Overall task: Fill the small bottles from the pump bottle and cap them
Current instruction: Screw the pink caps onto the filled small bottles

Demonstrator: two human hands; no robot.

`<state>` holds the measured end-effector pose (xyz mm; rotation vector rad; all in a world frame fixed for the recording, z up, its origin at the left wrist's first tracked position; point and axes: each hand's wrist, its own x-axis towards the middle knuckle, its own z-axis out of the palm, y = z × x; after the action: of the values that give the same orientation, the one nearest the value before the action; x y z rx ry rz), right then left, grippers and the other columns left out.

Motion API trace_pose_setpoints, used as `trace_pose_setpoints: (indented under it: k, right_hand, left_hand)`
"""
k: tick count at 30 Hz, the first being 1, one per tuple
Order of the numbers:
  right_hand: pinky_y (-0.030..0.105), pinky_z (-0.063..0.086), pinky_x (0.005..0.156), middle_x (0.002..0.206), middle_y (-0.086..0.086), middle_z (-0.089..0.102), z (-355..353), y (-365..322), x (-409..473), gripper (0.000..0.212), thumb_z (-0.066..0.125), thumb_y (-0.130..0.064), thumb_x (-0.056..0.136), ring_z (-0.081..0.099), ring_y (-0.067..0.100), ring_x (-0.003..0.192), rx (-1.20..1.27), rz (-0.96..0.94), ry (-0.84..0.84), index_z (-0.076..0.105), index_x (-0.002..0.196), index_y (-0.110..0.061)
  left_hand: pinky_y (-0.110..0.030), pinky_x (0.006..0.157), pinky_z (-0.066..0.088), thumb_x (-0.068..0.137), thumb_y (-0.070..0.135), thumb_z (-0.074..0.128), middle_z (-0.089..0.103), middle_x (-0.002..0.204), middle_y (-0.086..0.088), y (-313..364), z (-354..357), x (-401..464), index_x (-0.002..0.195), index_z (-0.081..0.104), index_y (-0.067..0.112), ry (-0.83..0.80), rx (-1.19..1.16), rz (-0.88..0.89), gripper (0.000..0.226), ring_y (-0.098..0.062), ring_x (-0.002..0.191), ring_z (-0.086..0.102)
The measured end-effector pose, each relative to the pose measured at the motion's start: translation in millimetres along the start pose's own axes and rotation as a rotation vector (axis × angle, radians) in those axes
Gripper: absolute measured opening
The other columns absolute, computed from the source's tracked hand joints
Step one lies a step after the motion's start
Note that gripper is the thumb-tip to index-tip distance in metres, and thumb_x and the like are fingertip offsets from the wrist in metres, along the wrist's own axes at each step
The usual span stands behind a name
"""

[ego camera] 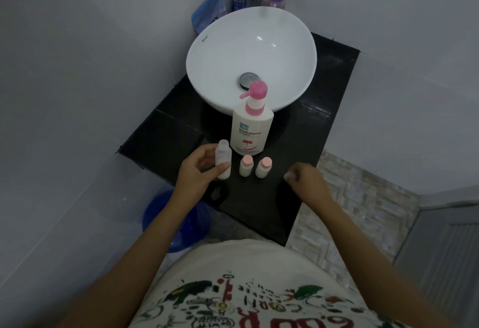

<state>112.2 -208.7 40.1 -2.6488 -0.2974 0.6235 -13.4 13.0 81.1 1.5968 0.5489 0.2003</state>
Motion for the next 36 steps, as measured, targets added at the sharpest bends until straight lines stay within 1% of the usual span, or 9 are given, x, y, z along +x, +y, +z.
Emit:
trace_pose_setpoints:
  k: [4, 8, 12, 18, 27, 29, 31, 33, 36]
  right_hand:
    - [0.019, 0.046, 0.065, 0.091, 0.000, 0.066, -41, -32, -19, 0.020, 0.066, -0.028, 0.086, 0.063, 0.013, 0.080, 0.445, -0.045, 0.117, 0.065, 0.102, -0.017]
    - [0.013, 0.052, 0.067, 0.088, -0.001, 0.071, -71, -76, -44, 0.019, 0.067, -0.016, 0.084, 0.065, 0.003, 0.072, 0.693, -0.278, 0.037, 0.068, 0.103, -0.015]
    - [0.029, 0.056, 0.082, 0.097, 0.006, 0.071, -70, -92, -52, 0.024, 0.068, -0.012, 0.083, 0.066, 0.022, 0.088, 0.682, -0.405, -0.040, 0.068, 0.107, -0.014]
    - [0.040, 0.056, 0.084, 0.098, 0.005, 0.071, -71, -90, -55, 0.026, 0.067, -0.007, 0.084, 0.065, 0.032, 0.089, 0.634, -0.484, -0.089, 0.068, 0.103, -0.025]
    - [0.033, 0.056, 0.085, 0.101, 0.008, 0.070, -82, -84, -55, 0.028, 0.068, -0.006, 0.082, 0.067, 0.025, 0.092, 0.522, -0.564, -0.121, 0.068, 0.109, -0.013]
    - [0.025, 0.056, 0.078, 0.096, 0.005, 0.071, -86, -82, -53, 0.024, 0.068, -0.009, 0.083, 0.068, 0.016, 0.087, 0.498, -0.568, -0.130, 0.068, 0.107, -0.014]
    - [0.013, 0.051, 0.063, 0.079, -0.001, 0.071, -86, -85, -55, 0.013, 0.066, -0.019, 0.084, 0.066, 0.004, 0.066, 0.491, -0.511, -0.149, 0.070, 0.096, -0.016]
    - [0.012, 0.047, 0.055, 0.064, -0.003, 0.067, -81, -89, -55, 0.024, 0.059, -0.037, 0.086, 0.058, 0.004, 0.050, 0.440, -0.441, -0.125, 0.069, 0.081, -0.016]
    - [0.014, 0.049, 0.056, 0.071, 0.001, 0.067, -78, -89, -56, 0.033, 0.053, -0.046, 0.087, 0.058, 0.006, 0.053, 0.433, -0.393, -0.130, 0.066, 0.088, -0.016]
  left_hand:
    - [-0.013, 0.079, 0.053, 0.079, 0.005, 0.072, 0.065, 0.103, 0.008, 16, -1, -5, 0.110, 0.058, 0.018, -0.007, -0.012, 0.047, 0.037, 0.004, 0.090, 0.064]
    - [-0.016, 0.082, 0.053, 0.082, 0.010, 0.069, 0.068, 0.106, 0.006, 29, -3, -10, 0.114, 0.062, 0.015, -0.069, -0.025, 0.057, 0.033, -0.001, 0.095, 0.065]
    - [-0.021, 0.081, 0.056, 0.082, 0.009, 0.068, 0.068, 0.105, 0.003, 38, -2, -15, 0.112, 0.060, 0.011, -0.128, -0.035, 0.062, 0.031, -0.006, 0.095, 0.066]
    - [-0.018, 0.075, 0.055, 0.083, 0.007, 0.065, 0.068, 0.102, -0.002, 41, -2, -19, 0.110, 0.063, 0.004, -0.179, -0.060, 0.043, 0.027, -0.004, 0.091, 0.066]
    - [-0.012, 0.073, 0.051, 0.084, 0.004, 0.064, 0.069, 0.101, -0.001, 45, -1, -17, 0.111, 0.065, 0.001, -0.204, -0.058, 0.038, 0.027, 0.001, 0.089, 0.066]
    - [-0.012, 0.072, 0.050, 0.084, 0.006, 0.064, 0.069, 0.102, 0.000, 46, 0, -17, 0.112, 0.066, 0.002, -0.213, -0.046, 0.039, 0.028, 0.001, 0.090, 0.066]
    - [-0.012, 0.072, 0.050, 0.085, 0.005, 0.063, 0.069, 0.102, 0.001, 46, 1, -18, 0.112, 0.066, 0.002, -0.211, -0.042, 0.044, 0.028, 0.002, 0.090, 0.065]
    - [-0.013, 0.074, 0.051, 0.084, 0.006, 0.064, 0.069, 0.104, 0.000, 45, 1, -18, 0.111, 0.066, 0.002, -0.202, -0.040, 0.041, 0.028, 0.000, 0.093, 0.065]
    - [-0.013, 0.074, 0.051, 0.084, 0.006, 0.064, 0.069, 0.104, -0.001, 45, 2, -18, 0.112, 0.066, 0.001, -0.198, -0.032, 0.040, 0.028, 0.001, 0.092, 0.065]
